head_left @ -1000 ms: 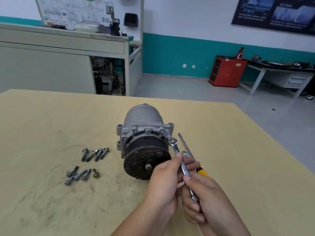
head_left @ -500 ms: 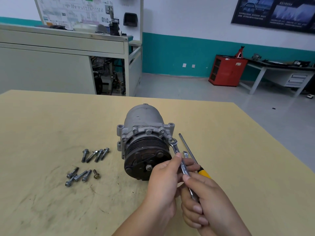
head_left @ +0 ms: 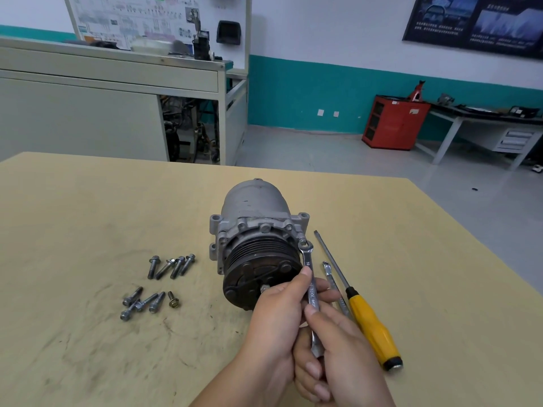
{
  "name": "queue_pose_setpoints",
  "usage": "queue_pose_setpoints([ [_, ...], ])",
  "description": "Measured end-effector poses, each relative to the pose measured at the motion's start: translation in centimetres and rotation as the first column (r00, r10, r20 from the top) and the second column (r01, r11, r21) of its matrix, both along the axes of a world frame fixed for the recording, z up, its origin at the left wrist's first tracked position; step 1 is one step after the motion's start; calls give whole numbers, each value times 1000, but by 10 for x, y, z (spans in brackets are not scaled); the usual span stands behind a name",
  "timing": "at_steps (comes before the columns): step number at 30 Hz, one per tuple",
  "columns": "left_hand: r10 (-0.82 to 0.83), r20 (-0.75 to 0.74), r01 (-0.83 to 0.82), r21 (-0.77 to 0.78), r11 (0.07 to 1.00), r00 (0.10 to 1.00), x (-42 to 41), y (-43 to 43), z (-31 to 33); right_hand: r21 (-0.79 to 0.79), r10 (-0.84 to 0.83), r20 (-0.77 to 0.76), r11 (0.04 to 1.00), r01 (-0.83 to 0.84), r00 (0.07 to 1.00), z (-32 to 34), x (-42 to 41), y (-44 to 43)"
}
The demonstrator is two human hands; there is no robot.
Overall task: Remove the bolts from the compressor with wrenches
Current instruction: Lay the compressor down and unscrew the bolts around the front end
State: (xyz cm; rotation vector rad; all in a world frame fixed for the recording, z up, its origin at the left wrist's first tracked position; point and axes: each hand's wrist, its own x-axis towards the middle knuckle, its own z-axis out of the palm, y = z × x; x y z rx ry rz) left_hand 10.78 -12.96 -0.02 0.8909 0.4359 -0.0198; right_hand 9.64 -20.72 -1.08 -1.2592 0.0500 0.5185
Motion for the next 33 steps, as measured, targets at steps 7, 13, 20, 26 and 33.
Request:
queue_pose_setpoints([
  [7, -28, 11, 28, -48, 998, 1000, 0, 2, 1, -25, 33, -44, 999, -34, 998, 11, 3, -1],
  [13, -54, 32, 56, -77, 995, 998, 0, 2, -2, -267, 56, 57, 963, -39, 997, 13, 4, 2],
  [20, -103, 35, 98, 121, 988, 994, 0, -1, -7, -663, 92, 349, 727, 177, 933, 7, 10, 2],
  [26, -102, 83, 78, 253, 964, 991, 3, -2, -9, -867, 369, 456, 389, 311, 810, 12, 6, -3],
  [33, -130, 99, 90, 332, 939, 987, 0, -5, -12, -938, 357, 313, 259, 228, 880, 9, 15, 2],
])
